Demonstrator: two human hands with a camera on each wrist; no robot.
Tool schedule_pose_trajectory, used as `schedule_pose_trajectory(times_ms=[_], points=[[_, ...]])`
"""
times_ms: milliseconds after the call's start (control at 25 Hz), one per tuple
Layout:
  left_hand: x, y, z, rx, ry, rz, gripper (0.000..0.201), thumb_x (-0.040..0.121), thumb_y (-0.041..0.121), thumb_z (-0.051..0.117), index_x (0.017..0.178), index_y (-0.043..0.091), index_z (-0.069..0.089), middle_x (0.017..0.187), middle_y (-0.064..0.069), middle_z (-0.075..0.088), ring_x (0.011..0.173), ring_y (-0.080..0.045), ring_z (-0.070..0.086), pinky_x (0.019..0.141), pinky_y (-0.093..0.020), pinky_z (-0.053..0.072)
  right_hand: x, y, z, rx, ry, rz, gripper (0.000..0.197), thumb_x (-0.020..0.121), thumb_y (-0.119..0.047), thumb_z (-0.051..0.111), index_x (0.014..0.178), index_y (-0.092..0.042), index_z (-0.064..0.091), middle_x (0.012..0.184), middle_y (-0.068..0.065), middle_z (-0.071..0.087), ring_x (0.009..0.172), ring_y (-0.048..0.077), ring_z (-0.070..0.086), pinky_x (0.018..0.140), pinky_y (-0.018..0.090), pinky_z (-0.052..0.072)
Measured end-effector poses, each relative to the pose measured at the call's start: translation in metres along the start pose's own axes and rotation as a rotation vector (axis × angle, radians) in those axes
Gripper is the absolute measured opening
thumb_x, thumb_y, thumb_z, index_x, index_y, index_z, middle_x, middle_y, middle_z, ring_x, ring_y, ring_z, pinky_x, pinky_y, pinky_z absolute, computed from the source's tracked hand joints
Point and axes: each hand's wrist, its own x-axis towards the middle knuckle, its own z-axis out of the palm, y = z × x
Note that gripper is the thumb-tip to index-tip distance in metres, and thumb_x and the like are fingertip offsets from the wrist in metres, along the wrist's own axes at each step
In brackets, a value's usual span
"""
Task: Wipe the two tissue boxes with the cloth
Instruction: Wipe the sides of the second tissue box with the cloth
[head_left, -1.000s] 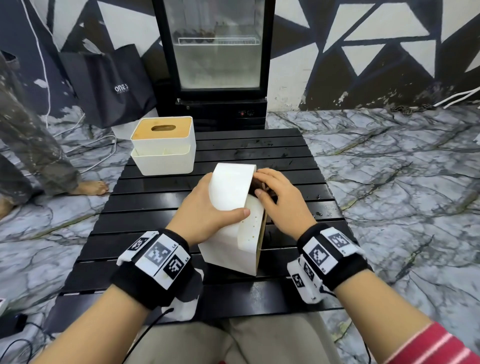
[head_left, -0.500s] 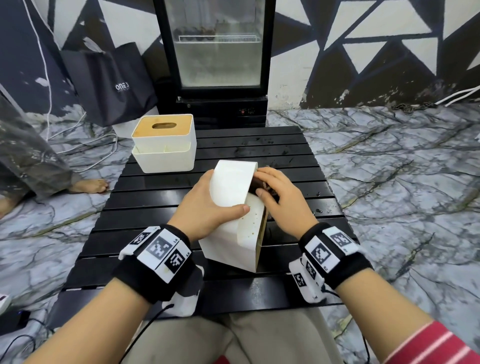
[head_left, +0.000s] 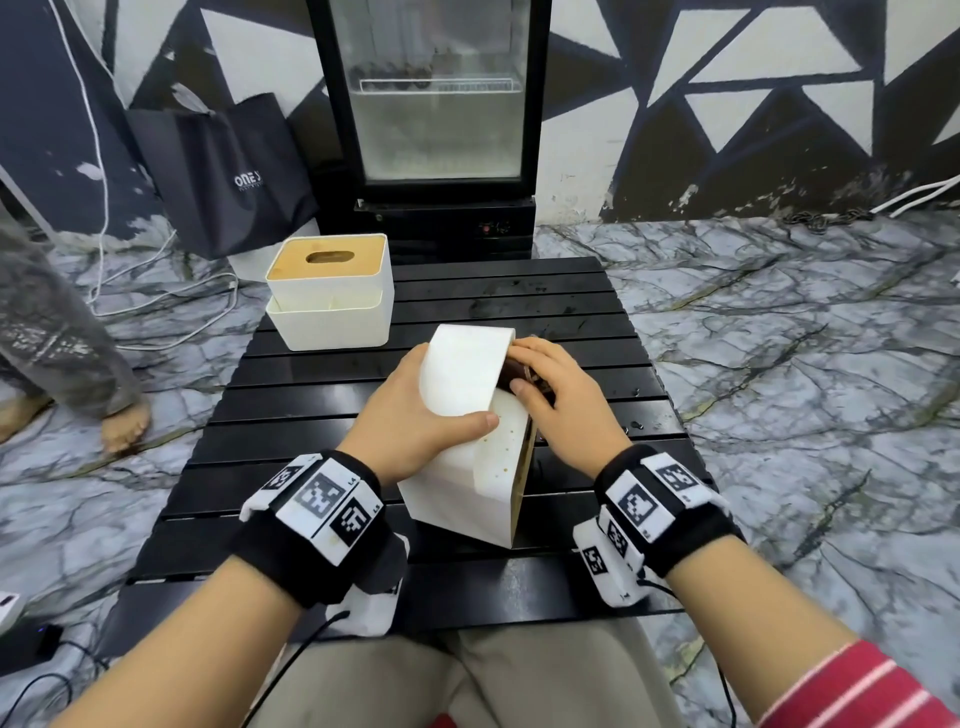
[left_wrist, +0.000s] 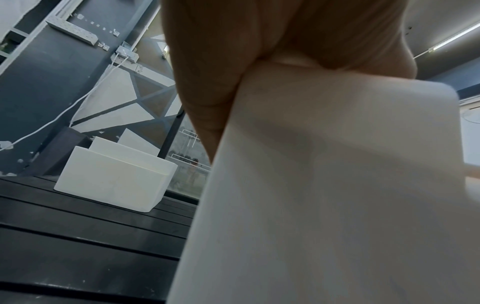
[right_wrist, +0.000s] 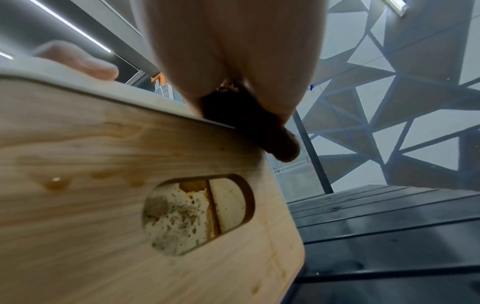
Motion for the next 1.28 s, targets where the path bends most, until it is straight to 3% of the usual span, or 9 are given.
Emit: schedule_pose_trajectory(times_ms=[160, 360, 520, 680, 800, 920, 1000, 1160, 1280], points=[[0.000, -0.001, 0.003, -0.016, 0.036, -0.007, 0.071, 0.064, 0.035, 0.083, 0.121, 0.035, 0.041, 0.105, 0.028, 0.046, 0.103, -0.005, 0.047, 0.074, -0.007, 0.034, 0.000, -0.006, 0.008, -0.033, 0.020, 0.001, 0.037, 0.088, -0.004, 0.052, 0.124, -0.011, 0.053, 0.128, 0.000, 0.050, 0.122, 0.008, 0.037, 0.102, 0.013, 0.023], [0.000, 0.001, 0.004, -0.017, 0.029, -0.010, 0.074, 0.053, 0.045, 0.071, 0.119, 0.036, 0.040, 0.101, 0.030, 0.045, 0.100, -0.003, 0.048, 0.072, -0.007, 0.033, -0.024, -0.008, 0.006, -0.013, 0.002, -0.030, 0.037, 0.088, -0.007, 0.054, 0.124, -0.017, 0.053, 0.122, -0.014, 0.043, 0.120, -0.001, 0.032, 0.102, 0.006, 0.019], [0.000, 0.001, 0.003, -0.010, 0.018, -0.007, 0.075, 0.052, 0.046, 0.071, 0.120, 0.037, 0.041, 0.110, 0.022, 0.050, 0.102, -0.003, 0.048, 0.073, -0.008, 0.033, -0.032, -0.009, 0.001, -0.029, 0.033, 0.005, 0.037, 0.088, -0.009, 0.056, 0.123, -0.019, 0.055, 0.123, -0.017, 0.043, 0.125, 0.002, 0.032, 0.101, 0.002, 0.017], [0.002, 0.001, 0.004, -0.012, 0.018, -0.035, 0.078, 0.051, 0.048, 0.072, 0.122, 0.031, 0.043, 0.116, 0.012, 0.053, 0.105, -0.010, 0.050, 0.075, -0.020, 0.038, -0.044, -0.008, -0.008, 0.005, 0.069, 0.070, 0.037, 0.087, -0.008, 0.057, 0.121, -0.019, 0.056, 0.126, -0.009, 0.049, 0.122, 0.009, 0.042, 0.105, 0.019, 0.031], [0.008, 0.001, 0.007, -0.024, 0.043, -0.034, 0.071, 0.061, 0.038, 0.084, 0.120, 0.023, 0.047, 0.116, 0.007, 0.056, 0.105, -0.012, 0.052, 0.072, -0.013, 0.038, -0.050, -0.014, -0.010, 0.061, 0.099, 0.091, 0.036, 0.085, -0.007, 0.058, 0.119, -0.020, 0.058, 0.124, -0.006, 0.053, 0.119, 0.010, 0.047, 0.102, 0.021, 0.036], [0.010, 0.003, 0.007, -0.023, 0.062, -0.040, 0.048, 0.076, 0.036, 0.076, 0.110, 0.023, 0.045, 0.103, 0.012, 0.055, 0.100, -0.011, 0.051, 0.068, -0.010, 0.035, -0.055, -0.024, -0.007, 0.068, 0.095, 0.064, 0.036, 0.083, -0.008, 0.061, 0.117, -0.022, 0.059, 0.123, -0.006, 0.053, 0.118, 0.007, 0.046, 0.103, 0.021, 0.034], [0.006, 0.001, 0.004, -0.038, 0.067, -0.074, 0.044, 0.080, 0.040, 0.070, 0.110, 0.022, 0.045, 0.096, 0.017, 0.052, 0.094, -0.010, 0.051, 0.065, -0.011, 0.034, -0.060, -0.026, -0.004, 0.088, 0.088, 0.060, 0.037, 0.082, -0.009, 0.063, 0.115, -0.023, 0.059, 0.123, -0.007, 0.052, 0.119, 0.005, 0.045, 0.103, 0.017, 0.033], [0.004, -0.009, 0.005, -0.026, 0.029, -0.058, 0.089, 0.053, 0.065, 0.068, 0.128, 0.022, 0.048, 0.121, 0.009, 0.057, 0.108, -0.012, 0.055, 0.077, -0.022, 0.041, -0.065, -0.026, -0.001, 0.099, 0.030, 0.040, 0.039, 0.081, -0.009, 0.061, 0.118, -0.023, 0.058, 0.126, -0.011, 0.049, 0.121, 0.002, 0.042, 0.103, 0.009, 0.028], [0.005, -0.011, 0.007, -0.051, 0.023, -0.030, 0.094, 0.043, 0.066, 0.064, 0.125, 0.021, 0.049, 0.119, 0.007, 0.059, 0.108, -0.011, 0.056, 0.076, -0.020, 0.042, -0.054, -0.028, 0.001, 0.050, 0.012, 0.040, 0.039, 0.082, -0.004, 0.060, 0.119, -0.017, 0.058, 0.127, -0.004, 0.051, 0.124, 0.006, 0.040, 0.105, 0.011, 0.025]])
